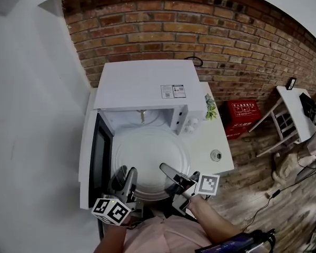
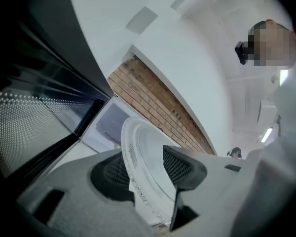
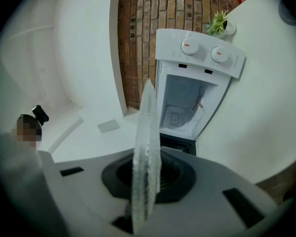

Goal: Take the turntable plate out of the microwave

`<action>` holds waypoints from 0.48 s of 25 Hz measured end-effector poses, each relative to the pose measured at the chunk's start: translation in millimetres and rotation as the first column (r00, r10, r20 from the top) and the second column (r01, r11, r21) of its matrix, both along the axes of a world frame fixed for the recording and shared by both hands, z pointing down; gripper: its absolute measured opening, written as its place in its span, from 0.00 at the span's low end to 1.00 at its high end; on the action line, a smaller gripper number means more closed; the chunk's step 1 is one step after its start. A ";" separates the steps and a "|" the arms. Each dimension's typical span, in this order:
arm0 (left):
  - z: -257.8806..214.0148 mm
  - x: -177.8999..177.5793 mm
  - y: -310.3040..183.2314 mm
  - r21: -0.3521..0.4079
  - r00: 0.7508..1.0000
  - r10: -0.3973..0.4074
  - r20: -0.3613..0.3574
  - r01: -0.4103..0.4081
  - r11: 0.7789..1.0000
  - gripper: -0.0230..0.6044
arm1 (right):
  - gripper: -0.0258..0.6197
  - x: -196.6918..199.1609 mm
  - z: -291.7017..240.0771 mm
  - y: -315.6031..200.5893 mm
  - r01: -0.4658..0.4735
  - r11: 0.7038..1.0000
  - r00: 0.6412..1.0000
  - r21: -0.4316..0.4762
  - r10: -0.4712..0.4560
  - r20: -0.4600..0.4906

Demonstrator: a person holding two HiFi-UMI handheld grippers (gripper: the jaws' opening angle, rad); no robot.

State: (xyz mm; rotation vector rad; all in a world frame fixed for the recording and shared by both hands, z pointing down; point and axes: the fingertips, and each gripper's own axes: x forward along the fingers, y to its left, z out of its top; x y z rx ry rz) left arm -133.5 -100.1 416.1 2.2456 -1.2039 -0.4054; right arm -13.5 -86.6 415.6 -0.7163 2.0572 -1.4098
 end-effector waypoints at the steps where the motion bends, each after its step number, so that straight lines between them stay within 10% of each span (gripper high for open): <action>1: 0.7 0.4 0.4 0.001 1.000 0.003 0.000 -0.003 1.000 0.34 | 0.09 0.6 0.1 0.8 -0.002 1.000 1.000 0.001 0.002 -0.002; 12: -1.7 1.9 -2.8 0.006 1.000 0.007 0.008 -0.007 1.000 0.34 | 0.09 2.1 1.2 -1.5 -0.008 1.000 1.000 0.002 0.008 0.001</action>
